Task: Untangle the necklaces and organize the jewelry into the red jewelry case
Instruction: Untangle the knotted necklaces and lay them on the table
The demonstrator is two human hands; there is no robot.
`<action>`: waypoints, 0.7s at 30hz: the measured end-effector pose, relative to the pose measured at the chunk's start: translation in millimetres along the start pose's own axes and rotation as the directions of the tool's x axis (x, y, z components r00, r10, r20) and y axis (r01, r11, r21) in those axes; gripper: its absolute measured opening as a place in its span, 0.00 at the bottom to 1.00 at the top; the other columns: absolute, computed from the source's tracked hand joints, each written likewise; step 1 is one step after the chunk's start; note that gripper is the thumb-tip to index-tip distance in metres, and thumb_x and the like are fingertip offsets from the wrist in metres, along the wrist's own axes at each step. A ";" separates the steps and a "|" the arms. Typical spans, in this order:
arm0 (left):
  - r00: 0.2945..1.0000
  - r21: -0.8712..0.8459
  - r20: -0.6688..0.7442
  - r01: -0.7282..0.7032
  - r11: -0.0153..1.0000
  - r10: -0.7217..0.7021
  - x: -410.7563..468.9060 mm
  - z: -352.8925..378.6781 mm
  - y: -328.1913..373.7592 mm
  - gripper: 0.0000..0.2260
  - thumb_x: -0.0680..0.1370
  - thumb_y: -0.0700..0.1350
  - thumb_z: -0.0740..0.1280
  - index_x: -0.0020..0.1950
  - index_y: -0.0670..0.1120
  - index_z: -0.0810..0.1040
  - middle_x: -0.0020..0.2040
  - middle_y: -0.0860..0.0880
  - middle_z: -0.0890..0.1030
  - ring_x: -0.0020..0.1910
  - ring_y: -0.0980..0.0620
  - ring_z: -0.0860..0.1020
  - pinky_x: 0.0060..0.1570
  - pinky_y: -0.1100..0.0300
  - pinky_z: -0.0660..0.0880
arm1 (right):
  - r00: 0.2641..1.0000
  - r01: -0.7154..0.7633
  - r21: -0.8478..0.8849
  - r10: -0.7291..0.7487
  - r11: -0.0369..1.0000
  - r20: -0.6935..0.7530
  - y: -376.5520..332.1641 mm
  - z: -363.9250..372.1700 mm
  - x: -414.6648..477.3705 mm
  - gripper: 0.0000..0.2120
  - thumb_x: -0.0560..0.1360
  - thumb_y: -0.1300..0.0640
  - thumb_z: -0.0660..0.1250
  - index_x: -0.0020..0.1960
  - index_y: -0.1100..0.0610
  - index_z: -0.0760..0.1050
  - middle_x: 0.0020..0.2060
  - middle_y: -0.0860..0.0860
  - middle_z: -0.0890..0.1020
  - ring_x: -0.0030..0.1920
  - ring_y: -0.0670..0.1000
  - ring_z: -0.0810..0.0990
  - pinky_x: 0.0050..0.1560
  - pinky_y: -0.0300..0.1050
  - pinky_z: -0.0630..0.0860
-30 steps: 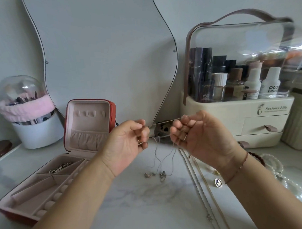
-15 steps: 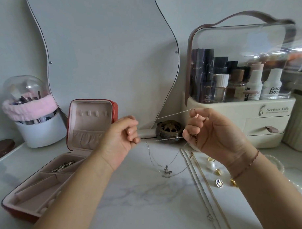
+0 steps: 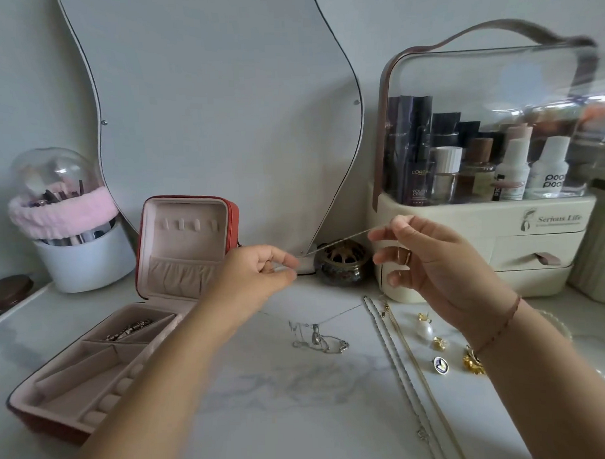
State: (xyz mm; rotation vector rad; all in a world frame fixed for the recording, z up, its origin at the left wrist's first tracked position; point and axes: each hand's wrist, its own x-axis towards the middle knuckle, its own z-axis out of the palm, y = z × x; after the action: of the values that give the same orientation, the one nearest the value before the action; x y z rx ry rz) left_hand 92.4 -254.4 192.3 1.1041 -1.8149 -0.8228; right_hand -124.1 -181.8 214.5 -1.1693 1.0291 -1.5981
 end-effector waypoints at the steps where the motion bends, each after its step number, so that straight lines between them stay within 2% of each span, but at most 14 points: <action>1: 0.998 0.011 -0.057 0.006 1.000 -0.005 1.8 0.0 -2.7 0.03 0.74 0.44 0.72 0.41 0.51 0.83 0.28 0.43 0.72 0.31 0.52 0.67 0.35 0.60 0.63 | 1.000 0.010 -0.032 -0.011 0.999 -0.006 0.1 0.3 0.1 0.08 0.80 0.59 0.58 0.46 0.59 0.72 0.43 0.53 0.80 0.34 0.47 0.76 0.25 0.38 0.71; 2: 0.993 0.014 -0.115 0.014 1.000 -0.012 3.7 0.1 -4.6 0.03 0.74 0.48 0.71 0.41 0.52 0.83 0.32 0.39 0.77 0.32 0.52 0.70 0.37 0.60 0.65 | 1.000 0.025 -0.082 -0.026 0.996 -0.011 0.2 0.8 0.0 0.08 0.80 0.59 0.58 0.45 0.60 0.72 0.40 0.53 0.79 0.31 0.47 0.74 0.25 0.38 0.69; 3: 0.986 0.008 -0.165 0.019 1.000 -0.017 4.2 -0.5 -4.9 0.05 0.74 0.50 0.71 0.40 0.51 0.83 0.34 0.41 0.80 0.32 0.54 0.72 0.38 0.60 0.66 | 0.999 0.042 -0.144 -0.044 0.989 -0.014 0.6 1.6 0.0 0.08 0.80 0.60 0.58 0.44 0.60 0.71 0.37 0.52 0.78 0.30 0.47 0.72 0.24 0.38 0.68; 4: 0.980 -0.009 -0.199 0.021 1.000 -0.022 3.8 -1.2 -2.6 0.08 0.75 0.51 0.70 0.39 0.49 0.83 0.30 0.47 0.80 0.30 0.58 0.72 0.36 0.62 0.66 | 0.998 0.056 -0.207 -0.061 0.977 -0.018 1.2 2.9 -0.3 0.08 0.80 0.60 0.58 0.43 0.61 0.71 0.34 0.52 0.77 0.28 0.47 0.70 0.23 0.38 0.66; 6: 0.971 -0.101 -0.227 0.058 0.993 -0.080 3.0 -1.7 3.1 0.12 0.78 0.52 0.67 0.38 0.48 0.82 0.22 0.55 0.70 0.22 0.61 0.65 0.29 0.61 0.62 | 0.996 0.075 -0.316 -0.087 0.946 -0.026 3.7 5.7 -0.3 0.08 0.80 0.62 0.59 0.42 0.61 0.71 0.30 0.52 0.74 0.25 0.47 0.67 0.23 0.40 0.62; 7: 0.969 -0.162 -0.213 0.088 0.983 -0.122 2.4 -2.2 6.1 0.13 0.78 0.53 0.66 0.38 0.47 0.82 0.24 0.55 0.67 0.20 0.60 0.63 0.27 0.62 0.60 | 0.995 0.083 -0.362 -0.100 0.928 -0.028 5.2 6.9 -0.1 0.08 0.80 0.63 0.59 0.42 0.60 0.71 0.28 0.51 0.73 0.24 0.47 0.65 0.24 0.40 0.60; 10: 0.979 -0.199 -0.065 0.178 0.964 -0.194 -0.9 -3.9 13.5 0.22 0.78 0.60 0.60 0.43 0.43 0.82 0.30 0.48 0.74 0.18 0.58 0.60 0.21 0.65 0.57 | 0.991 0.115 -0.467 -0.133 0.877 -0.007 9.2 7.9 1.4 0.08 0.79 0.63 0.60 0.42 0.60 0.72 0.27 0.51 0.75 0.23 0.46 0.64 0.23 0.36 0.60; 12: 0.974 -0.111 0.072 0.223 0.969 -0.215 -3.9 -3.7 17.9 0.28 0.78 0.64 0.55 0.45 0.42 0.82 0.36 0.46 0.83 0.18 0.56 0.59 0.21 0.65 0.56 | 0.989 0.126 -0.497 -0.146 0.858 -0.001 11.0 6.9 2.2 0.07 0.80 0.62 0.59 0.43 0.59 0.72 0.26 0.50 0.76 0.22 0.46 0.64 0.21 0.35 0.60; 14: 0.935 0.019 0.243 0.263 0.965 -0.259 -6.9 -3.1 20.8 0.34 0.77 0.67 0.49 0.47 0.41 0.82 0.39 0.45 0.85 0.20 0.54 0.57 0.21 0.65 0.56 | 0.987 0.140 -0.538 -0.162 0.832 0.006 12.4 6.1 3.1 0.07 0.80 0.61 0.58 0.44 0.58 0.70 0.25 0.49 0.77 0.22 0.47 0.64 0.22 0.35 0.61; 16: 0.861 0.135 0.396 0.287 0.948 -0.318 -10.0 -1.1 22.5 0.39 0.75 0.70 0.45 0.48 0.41 0.83 0.39 0.43 0.85 0.21 0.53 0.55 0.21 0.64 0.56 | 0.984 0.152 -0.585 -0.177 0.797 0.015 13.6 5.9 3.7 0.06 0.80 0.59 0.58 0.45 0.57 0.69 0.25 0.49 0.78 0.24 0.49 0.65 0.23 0.37 0.62; 18: 0.812 0.200 0.467 0.289 0.936 -0.350 -12.8 0.5 23.2 0.41 0.73 0.72 0.44 0.47 0.42 0.84 0.33 0.43 0.83 0.22 0.53 0.54 0.22 0.62 0.54 | 0.982 0.161 -0.614 -0.186 0.772 0.023 14.4 6.0 3.8 0.05 0.80 0.59 0.57 0.46 0.57 0.69 0.26 0.49 0.79 0.26 0.51 0.66 0.24 0.40 0.64; 21: 0.829 0.210 0.458 0.249 0.945 -0.320 -14.0 -0.4 23.5 0.39 0.70 0.73 0.48 0.43 0.44 0.86 0.24 0.49 0.68 0.22 0.54 0.57 0.24 0.63 0.54 | 0.980 0.176 -0.630 -0.196 0.757 0.039 14.8 5.8 2.6 0.05 0.80 0.58 0.57 0.46 0.56 0.68 0.26 0.49 0.79 0.26 0.50 0.66 0.25 0.40 0.64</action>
State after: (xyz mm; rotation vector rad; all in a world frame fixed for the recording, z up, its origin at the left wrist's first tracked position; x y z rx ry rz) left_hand 87.9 -232.4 207.8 1.3743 -2.1788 -1.2575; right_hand -116.3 -189.0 202.4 -1.7466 1.5872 -1.4513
